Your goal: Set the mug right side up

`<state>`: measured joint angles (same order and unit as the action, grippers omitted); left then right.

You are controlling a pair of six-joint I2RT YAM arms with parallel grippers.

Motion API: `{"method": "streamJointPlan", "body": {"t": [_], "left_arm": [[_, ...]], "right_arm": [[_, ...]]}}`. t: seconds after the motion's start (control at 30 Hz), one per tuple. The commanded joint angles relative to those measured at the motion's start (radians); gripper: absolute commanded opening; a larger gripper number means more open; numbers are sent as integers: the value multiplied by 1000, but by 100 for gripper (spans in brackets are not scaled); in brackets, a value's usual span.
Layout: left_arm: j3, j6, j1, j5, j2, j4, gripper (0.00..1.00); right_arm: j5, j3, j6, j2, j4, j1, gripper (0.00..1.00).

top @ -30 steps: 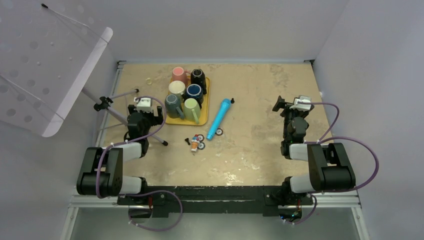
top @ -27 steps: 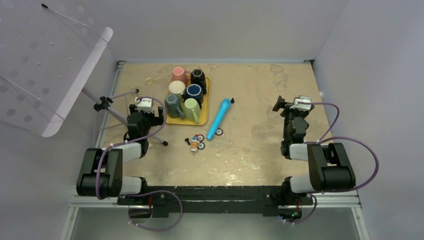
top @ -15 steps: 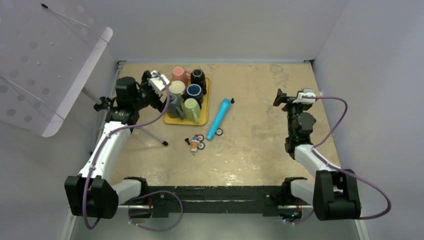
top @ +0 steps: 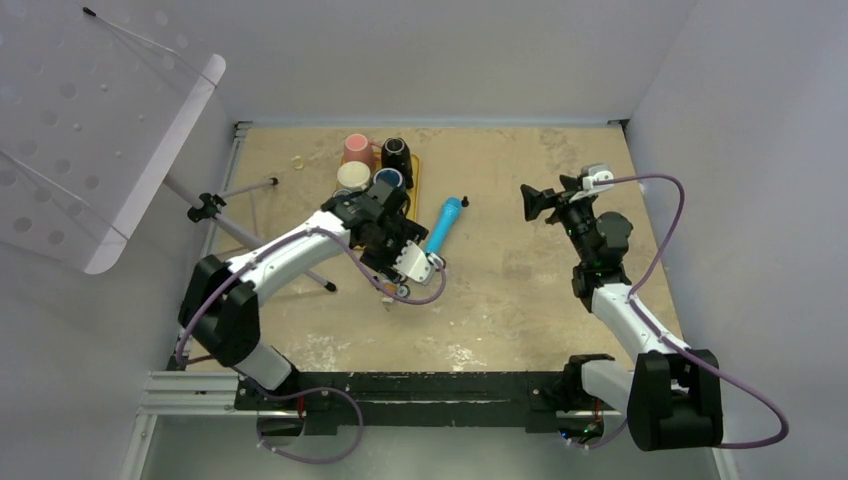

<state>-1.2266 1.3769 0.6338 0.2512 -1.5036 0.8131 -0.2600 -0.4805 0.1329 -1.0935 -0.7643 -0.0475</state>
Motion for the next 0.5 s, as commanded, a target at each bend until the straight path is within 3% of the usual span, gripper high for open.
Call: {"method": "streamJointPlan", "body": {"t": [0.0, 0.1, 0.27, 0.47], "left_arm": [[-43, 203, 44, -170, -112, -69, 79], [-77, 209, 46, -203, -187, -106, 77], [-108, 242, 45, -326, -297, -169, 58], [-116, 295, 40, -374, -328, -142, 53]], "right_arm": [[-57, -22, 25, 2, -9, -3, 98], [-60, -12, 29, -7, -26, -3, 98], [-71, -19, 31, -39, -41, -3, 98], [-81, -22, 33, -66, -59, -3, 98]]}}
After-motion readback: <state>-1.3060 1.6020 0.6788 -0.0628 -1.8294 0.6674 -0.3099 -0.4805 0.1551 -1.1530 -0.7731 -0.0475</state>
